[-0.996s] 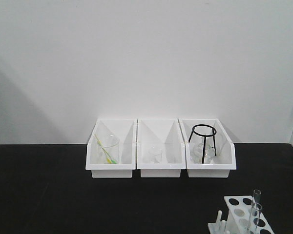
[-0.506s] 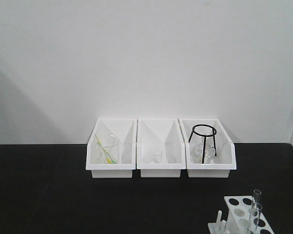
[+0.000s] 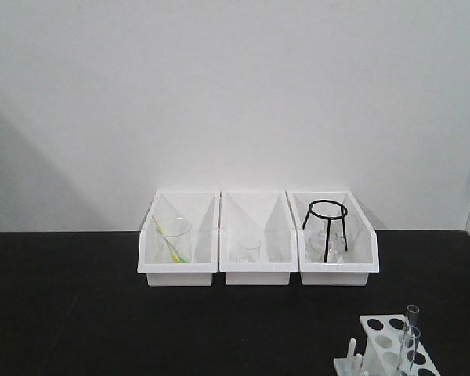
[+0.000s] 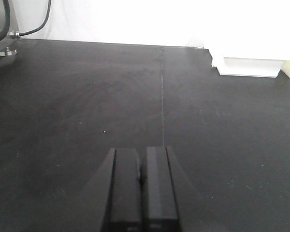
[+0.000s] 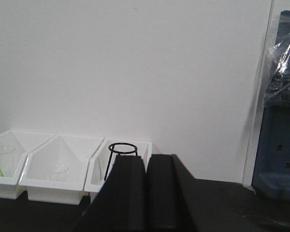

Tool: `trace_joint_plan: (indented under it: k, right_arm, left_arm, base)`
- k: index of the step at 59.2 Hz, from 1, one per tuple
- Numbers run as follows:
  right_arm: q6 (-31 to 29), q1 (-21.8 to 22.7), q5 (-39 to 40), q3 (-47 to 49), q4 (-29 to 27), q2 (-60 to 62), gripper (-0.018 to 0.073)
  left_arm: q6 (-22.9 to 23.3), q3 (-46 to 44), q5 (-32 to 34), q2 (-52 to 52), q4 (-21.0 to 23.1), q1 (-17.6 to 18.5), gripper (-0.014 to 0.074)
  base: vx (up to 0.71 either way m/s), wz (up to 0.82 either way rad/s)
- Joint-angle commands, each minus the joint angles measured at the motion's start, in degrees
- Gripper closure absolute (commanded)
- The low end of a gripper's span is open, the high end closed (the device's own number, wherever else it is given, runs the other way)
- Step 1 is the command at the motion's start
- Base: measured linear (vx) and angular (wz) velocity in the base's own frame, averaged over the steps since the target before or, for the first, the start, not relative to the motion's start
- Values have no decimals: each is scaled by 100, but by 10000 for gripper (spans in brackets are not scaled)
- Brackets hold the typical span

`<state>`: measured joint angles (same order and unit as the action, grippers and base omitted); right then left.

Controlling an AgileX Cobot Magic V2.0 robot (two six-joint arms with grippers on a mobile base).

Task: Flip and reinsert test tube from rack
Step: 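Open the right gripper and raise it away from the rack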

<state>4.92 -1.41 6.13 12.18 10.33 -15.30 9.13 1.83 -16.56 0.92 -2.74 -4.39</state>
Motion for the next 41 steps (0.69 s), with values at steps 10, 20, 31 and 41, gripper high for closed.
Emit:
trace_joint_plan:
  k: [10,20,31,41]
  right_arm:
    - [-562,18,358,-447,-244,668,573]
    - [-550,18,342,-868,-233,989,573]
    - [-492,-55,347,-1377,-239,1447,571]
    - [-555,-354,-178,-1400,-191,1658,571]
  left_arm:
    - [-1,-1,494,64,25,41,603]
    - [-1,-1,494,64,25,41,603]
    - [-1,-1,494,64,25,41,603]
    - [-1,-1,494,64,25,41,603]
  base:
    - [0,0]
    - [0,0]
    - [0,0]
    - [0,0]
